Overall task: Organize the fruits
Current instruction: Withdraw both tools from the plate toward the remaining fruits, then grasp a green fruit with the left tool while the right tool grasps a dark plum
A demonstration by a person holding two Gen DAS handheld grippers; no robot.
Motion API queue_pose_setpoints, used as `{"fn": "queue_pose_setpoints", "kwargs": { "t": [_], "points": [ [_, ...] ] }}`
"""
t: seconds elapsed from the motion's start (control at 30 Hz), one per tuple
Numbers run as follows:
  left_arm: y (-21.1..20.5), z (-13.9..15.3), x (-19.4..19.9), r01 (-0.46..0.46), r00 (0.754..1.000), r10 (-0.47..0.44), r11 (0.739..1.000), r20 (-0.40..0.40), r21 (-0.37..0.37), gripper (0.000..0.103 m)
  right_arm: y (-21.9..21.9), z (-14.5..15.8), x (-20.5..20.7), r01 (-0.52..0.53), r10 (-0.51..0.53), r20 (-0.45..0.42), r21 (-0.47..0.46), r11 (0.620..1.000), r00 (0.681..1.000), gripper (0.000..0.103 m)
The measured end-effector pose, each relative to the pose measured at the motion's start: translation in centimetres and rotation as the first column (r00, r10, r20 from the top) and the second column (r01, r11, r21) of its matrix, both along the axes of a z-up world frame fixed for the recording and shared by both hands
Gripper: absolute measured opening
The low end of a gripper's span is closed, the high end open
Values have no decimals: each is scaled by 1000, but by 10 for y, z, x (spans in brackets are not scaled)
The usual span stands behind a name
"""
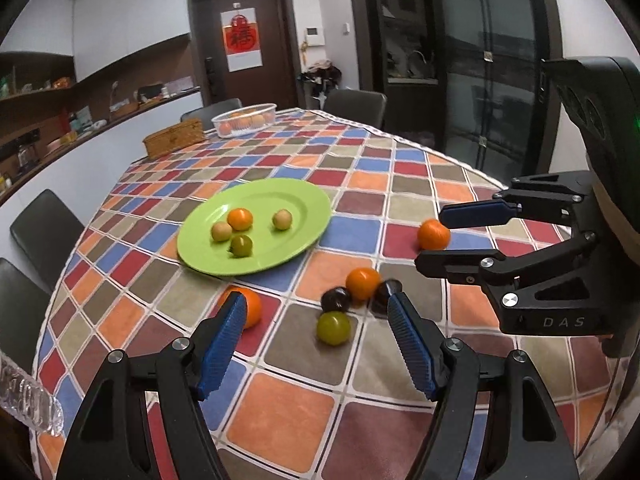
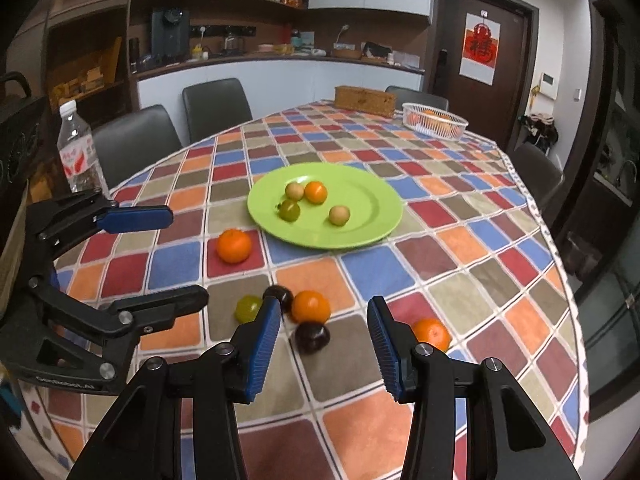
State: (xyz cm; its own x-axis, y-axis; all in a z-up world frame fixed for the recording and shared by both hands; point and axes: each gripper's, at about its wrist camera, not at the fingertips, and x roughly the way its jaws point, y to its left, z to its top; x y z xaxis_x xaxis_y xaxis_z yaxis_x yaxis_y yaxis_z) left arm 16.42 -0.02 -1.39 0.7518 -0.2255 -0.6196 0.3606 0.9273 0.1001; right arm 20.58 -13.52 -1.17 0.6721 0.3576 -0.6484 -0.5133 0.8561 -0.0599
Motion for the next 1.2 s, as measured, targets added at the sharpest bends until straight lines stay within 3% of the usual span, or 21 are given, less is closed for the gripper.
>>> {"fn": "queue_pose_setpoints", "kwargs": {
  "t": [0.37, 0.8, 1.2],
  "points": [
    [-7, -33, 14, 64, 996, -62, 997, -68, 33, 71, 3, -32, 7, -40, 38, -78, -29, 999, 996, 46],
    [-6, -57, 36, 74, 982, -77, 997, -170, -20, 47, 6, -56, 27, -61, 58, -162, -15, 998, 985, 46],
    [-6, -63, 54, 40, 970, -59, 995, -235, -87, 34, 10, -63, 40, -75, 76, -199, 13, 997, 977, 41]
  ]
}}
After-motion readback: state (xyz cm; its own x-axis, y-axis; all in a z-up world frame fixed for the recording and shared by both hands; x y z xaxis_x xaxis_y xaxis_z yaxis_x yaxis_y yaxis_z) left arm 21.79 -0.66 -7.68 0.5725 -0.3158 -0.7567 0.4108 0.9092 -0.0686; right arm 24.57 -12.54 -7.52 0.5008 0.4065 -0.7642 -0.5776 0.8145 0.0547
